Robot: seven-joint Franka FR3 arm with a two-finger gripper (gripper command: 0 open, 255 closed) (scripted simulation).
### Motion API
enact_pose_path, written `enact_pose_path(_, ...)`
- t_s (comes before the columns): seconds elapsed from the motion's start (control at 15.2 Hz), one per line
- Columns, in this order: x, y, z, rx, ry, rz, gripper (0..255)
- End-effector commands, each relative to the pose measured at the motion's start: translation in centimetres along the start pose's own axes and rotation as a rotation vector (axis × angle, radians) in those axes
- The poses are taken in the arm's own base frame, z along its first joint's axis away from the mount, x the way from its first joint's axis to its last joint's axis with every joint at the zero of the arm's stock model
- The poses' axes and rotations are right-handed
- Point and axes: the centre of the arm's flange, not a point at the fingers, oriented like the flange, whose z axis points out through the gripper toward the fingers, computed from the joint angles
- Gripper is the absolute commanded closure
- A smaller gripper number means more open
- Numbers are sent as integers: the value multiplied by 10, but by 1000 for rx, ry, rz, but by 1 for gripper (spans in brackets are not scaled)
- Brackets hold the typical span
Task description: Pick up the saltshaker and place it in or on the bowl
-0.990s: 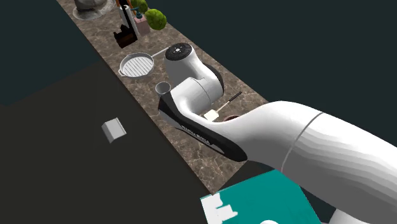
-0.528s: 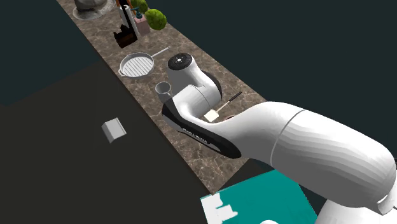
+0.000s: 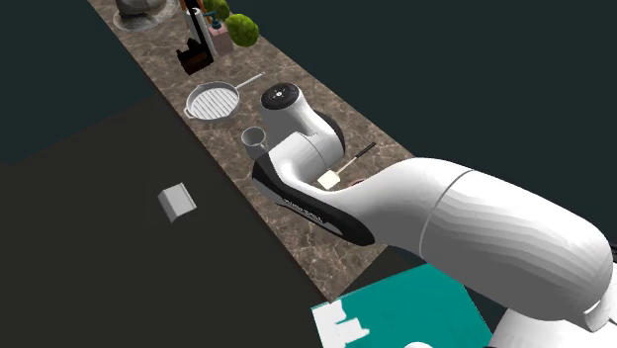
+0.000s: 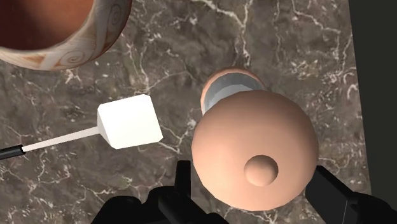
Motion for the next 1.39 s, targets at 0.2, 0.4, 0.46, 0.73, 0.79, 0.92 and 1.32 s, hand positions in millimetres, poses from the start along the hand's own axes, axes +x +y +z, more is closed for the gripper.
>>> enact_pose_path(0.2,0,0,1,0,-1,0,255)
enact_pose_path(0.4,0,0,1,0,-1,0,255)
enact_pose_path(0.46,0,0,1,0,-1,0,255)
enact_pose_path(0.73,1,1,-15,0,-1,0,255)
enact_pose_path(0.79,1,2,-20,0,-1,0,255)
enact_pose_path(0.92,1,3,-31,0,-1,0,255)
enact_pose_path(1.32,3,5,-62,0,-1,0,255)
